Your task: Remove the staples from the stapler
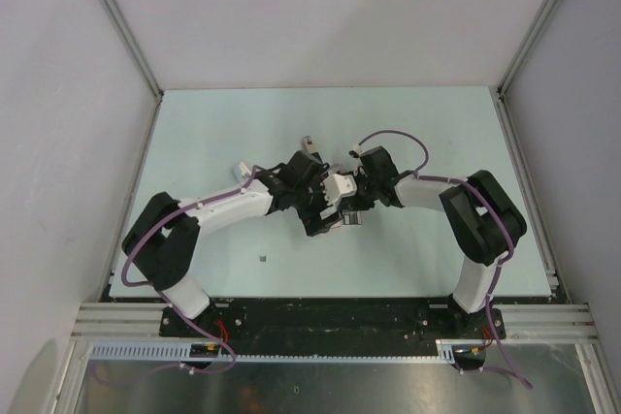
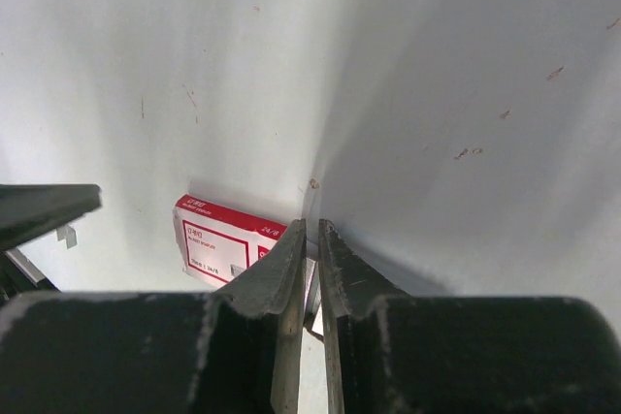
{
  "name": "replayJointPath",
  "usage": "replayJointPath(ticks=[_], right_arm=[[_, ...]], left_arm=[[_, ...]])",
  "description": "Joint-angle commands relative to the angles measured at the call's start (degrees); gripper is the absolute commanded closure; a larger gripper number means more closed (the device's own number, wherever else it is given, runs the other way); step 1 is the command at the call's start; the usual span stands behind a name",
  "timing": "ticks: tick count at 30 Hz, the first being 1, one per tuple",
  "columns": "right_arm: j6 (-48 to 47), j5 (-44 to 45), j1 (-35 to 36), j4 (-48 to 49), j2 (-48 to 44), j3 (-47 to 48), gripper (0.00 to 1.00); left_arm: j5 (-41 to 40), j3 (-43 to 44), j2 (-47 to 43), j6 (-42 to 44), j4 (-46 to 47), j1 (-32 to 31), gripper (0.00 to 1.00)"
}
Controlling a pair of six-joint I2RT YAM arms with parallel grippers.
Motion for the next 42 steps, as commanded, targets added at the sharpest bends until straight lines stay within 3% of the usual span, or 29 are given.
replayJointPath(ticks=[1, 17, 25, 30, 33, 38, 42], right_arm=[[-1.08, 1.51, -0.56, -2.45, 0.18, -0.68, 0.85], [-1.52, 0.94, 1.41, -1.90, 1.22, -2.22, 0.89], [-0.99, 0.17, 2.66, -0.94, 0.32, -5.10, 0.90], [-1.10, 0.06, 2.63, -1.24, -0.68, -5.59, 0.89], [-1.03, 0.52, 1.01, -1.60, -1.95, -5.60, 0.79], [-1.42, 1.01, -2.85, -1.66, -6.51, -7.25, 0.48], [-1.21, 0.86, -3.29, 0.17, -9.53, -11.48, 0.36]], left_arm=[[1.70, -1.46, 1.39, 1.21, 1.10, -1.47, 0.01], [-5.11, 1.99, 10.14, 4.92, 2.15, -0.15, 0.01], [-4.64, 1.03, 9.81, 8.25, 1.82, 0.49, 0.19], [-3.17, -0.70, 8.57, 10.84, 1.08, 0.56, 0.23], [-2.50, -1.71, 7.57, 12.20, 0.67, 0.51, 0.23], [-1.77, -3.45, 5.50, 14.31, -0.47, 0.57, 0.23], [-0.40, -5.09, 3.95, 17.18, -1.21, 0.60, 0.21]])
